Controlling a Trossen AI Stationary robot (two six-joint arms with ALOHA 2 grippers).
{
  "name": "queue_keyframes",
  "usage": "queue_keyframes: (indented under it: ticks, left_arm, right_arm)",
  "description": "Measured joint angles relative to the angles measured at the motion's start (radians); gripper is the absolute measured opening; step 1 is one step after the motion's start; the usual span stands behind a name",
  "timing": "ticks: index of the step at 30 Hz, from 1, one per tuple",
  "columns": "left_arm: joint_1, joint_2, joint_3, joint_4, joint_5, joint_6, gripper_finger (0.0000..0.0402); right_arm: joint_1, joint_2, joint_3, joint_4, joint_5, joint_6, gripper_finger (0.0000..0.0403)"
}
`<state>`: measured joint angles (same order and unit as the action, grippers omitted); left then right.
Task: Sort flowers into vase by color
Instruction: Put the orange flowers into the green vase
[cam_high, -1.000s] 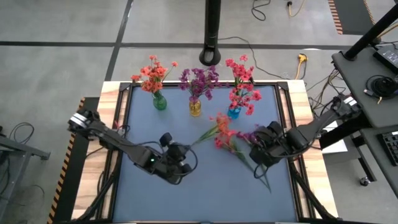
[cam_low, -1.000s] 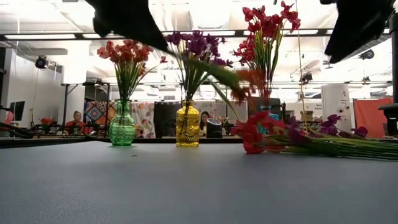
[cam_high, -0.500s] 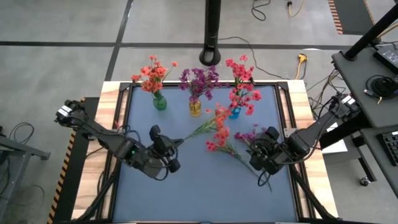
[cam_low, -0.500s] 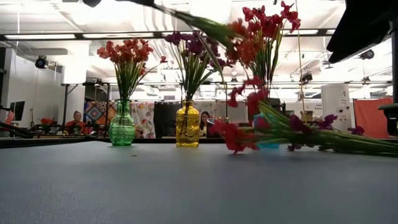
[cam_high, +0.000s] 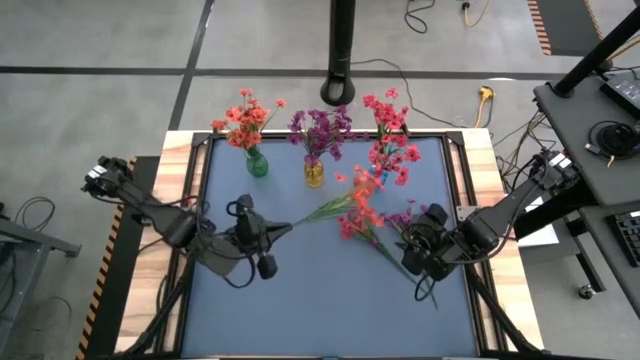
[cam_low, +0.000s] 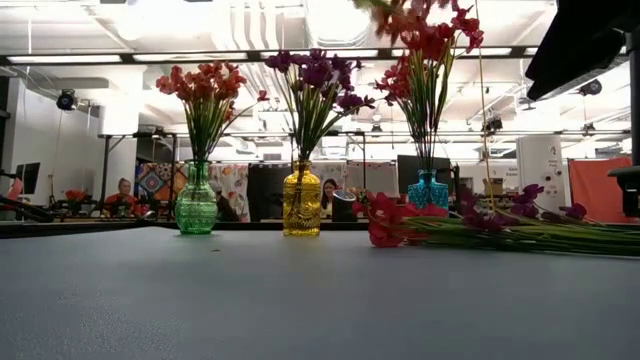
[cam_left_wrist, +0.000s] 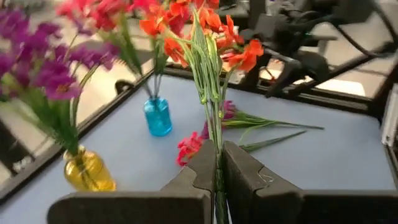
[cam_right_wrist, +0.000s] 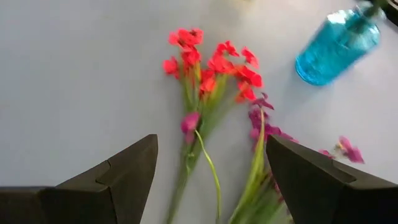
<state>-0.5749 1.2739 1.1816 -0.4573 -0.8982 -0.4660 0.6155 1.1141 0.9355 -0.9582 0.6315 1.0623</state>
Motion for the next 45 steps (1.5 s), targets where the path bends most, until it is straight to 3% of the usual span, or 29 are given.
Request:
queue_keyframes:
  ticks: [4,9,17,23,26,30,37,39,45]
  left_arm:
    - [-0.044,0.003,-0.061,0.191,0.019,0.154,0.0000]
    - [-0.060,0.020,-0.261,0.633,0.114,0.327,0.0000]
    - [-0.045,0.062,-0.602,1.409,0.191,0.503,0.0000]
    - [-0.041,0.207,-0.690,1.808,0.209,0.627,0.0000]
    - [-0.035,0.285,-0.689,1.921,0.209,0.666,0.0000]
    - [-0.021,0.406,-0.657,2.028,0.209,0.686,0.0000]
    - [0.012,0.561,-0.528,2.026,0.208,0.706,0.0000]
    - [0.017,0.587,-0.493,2.030,0.210,0.719,0.0000]
    - [0.017,0.620,-0.451,2.029,0.210,0.749,0.0000]
  right_arm:
    - [0.010,0.000,-0.030,0.123,0.054,-0.105,0.0293]
    - [0.040,0.000,-0.135,0.436,0.152,-0.319,0.0292]
    - [0.041,0.054,-0.400,1.306,0.208,-0.728,0.0293]
    - [0.025,0.207,-0.482,1.916,0.202,-1.047,0.0292]
    - [0.025,0.292,-0.463,2.069,0.200,-1.162,0.0292]
    - [0.021,0.381,-0.396,2.118,0.203,-1.236,0.0292]
    - [0.001,0.484,-0.261,2.128,0.163,-1.317,0.0291]
    - [-0.001,0.499,-0.244,2.167,0.112,-1.333,0.0287]
    - [-0.026,0.532,-0.230,2.327,0.097,-1.351,0.0266]
